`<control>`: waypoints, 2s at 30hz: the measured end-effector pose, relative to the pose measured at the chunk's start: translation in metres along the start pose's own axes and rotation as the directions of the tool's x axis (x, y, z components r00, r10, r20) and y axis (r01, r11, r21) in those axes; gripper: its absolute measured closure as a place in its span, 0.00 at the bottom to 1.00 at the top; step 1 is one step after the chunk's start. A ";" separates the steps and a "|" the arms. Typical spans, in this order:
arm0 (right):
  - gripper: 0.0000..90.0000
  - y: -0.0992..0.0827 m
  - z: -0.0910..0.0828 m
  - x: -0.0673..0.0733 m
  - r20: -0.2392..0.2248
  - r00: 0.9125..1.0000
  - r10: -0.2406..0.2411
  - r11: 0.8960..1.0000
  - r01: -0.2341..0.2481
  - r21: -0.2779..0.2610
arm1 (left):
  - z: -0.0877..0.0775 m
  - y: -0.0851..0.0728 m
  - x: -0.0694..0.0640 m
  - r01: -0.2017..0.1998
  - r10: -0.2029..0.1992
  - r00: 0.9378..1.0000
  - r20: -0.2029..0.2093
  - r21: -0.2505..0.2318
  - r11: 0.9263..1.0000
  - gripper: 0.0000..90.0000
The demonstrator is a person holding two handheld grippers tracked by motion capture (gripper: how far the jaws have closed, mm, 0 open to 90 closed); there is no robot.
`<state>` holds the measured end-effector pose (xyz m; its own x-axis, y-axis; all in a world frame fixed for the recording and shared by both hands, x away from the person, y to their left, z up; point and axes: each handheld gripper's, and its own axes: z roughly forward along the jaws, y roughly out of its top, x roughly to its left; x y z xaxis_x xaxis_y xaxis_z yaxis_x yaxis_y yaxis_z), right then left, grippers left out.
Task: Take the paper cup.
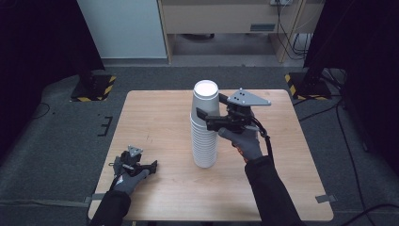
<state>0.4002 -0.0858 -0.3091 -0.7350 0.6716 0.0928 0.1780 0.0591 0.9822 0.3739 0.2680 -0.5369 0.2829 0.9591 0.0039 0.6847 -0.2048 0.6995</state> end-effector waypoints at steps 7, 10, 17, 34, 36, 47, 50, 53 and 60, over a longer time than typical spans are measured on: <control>0.15 -0.006 0.012 0.001 0.011 1.000 -0.001 1.000 0.001 0.014 | 0.000 0.000 0.000 -0.001 0.001 1.000 0.001 0.000 1.000 0.01; 0.14 -0.007 0.015 0.000 0.008 1.000 0.006 1.000 -0.007 0.020 | 0.000 0.000 0.000 -0.001 0.001 1.000 0.001 0.000 1.000 0.01; 0.14 -0.008 0.019 0.000 0.007 1.000 0.011 1.000 -0.011 0.022 | 0.000 0.000 0.000 -0.001 0.001 1.000 0.001 0.000 1.000 0.01; 0.17 -0.007 0.017 0.000 0.005 1.000 0.002 1.000 -0.002 0.024 | 0.000 0.000 0.000 -0.001 0.001 1.000 0.002 0.001 1.000 0.01; 0.17 -0.007 0.017 -0.001 -0.001 1.000 0.000 1.000 0.000 0.023 | 0.000 0.000 0.000 -0.002 0.002 1.000 0.002 0.001 1.000 0.01; 0.17 0.003 0.013 0.000 -0.015 1.000 0.007 1.000 -0.007 -0.025 | 0.000 0.000 0.000 -0.002 0.002 1.000 0.002 0.001 1.000 0.01; 0.17 0.004 0.013 -0.001 -0.017 1.000 0.013 1.000 -0.014 -0.027 | 0.000 0.000 0.000 -0.002 0.002 1.000 0.002 0.001 1.000 0.01; 0.17 0.007 0.015 -0.002 -0.016 1.000 0.013 1.000 -0.013 -0.028 | 0.000 0.000 0.000 -0.002 0.002 1.000 0.002 0.001 1.000 0.01; 0.17 0.018 0.012 0.000 -0.025 1.000 0.007 0.999 -0.008 -0.049 | 0.000 0.000 0.000 0.001 -0.001 1.000 0.002 -0.002 1.000 0.01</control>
<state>0.4112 -0.0764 -0.2937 -0.7497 0.6535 0.1038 0.1521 0.0175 0.9882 0.3740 0.2679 -0.5371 0.2839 0.9588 0.0019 0.6838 -0.2039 0.7007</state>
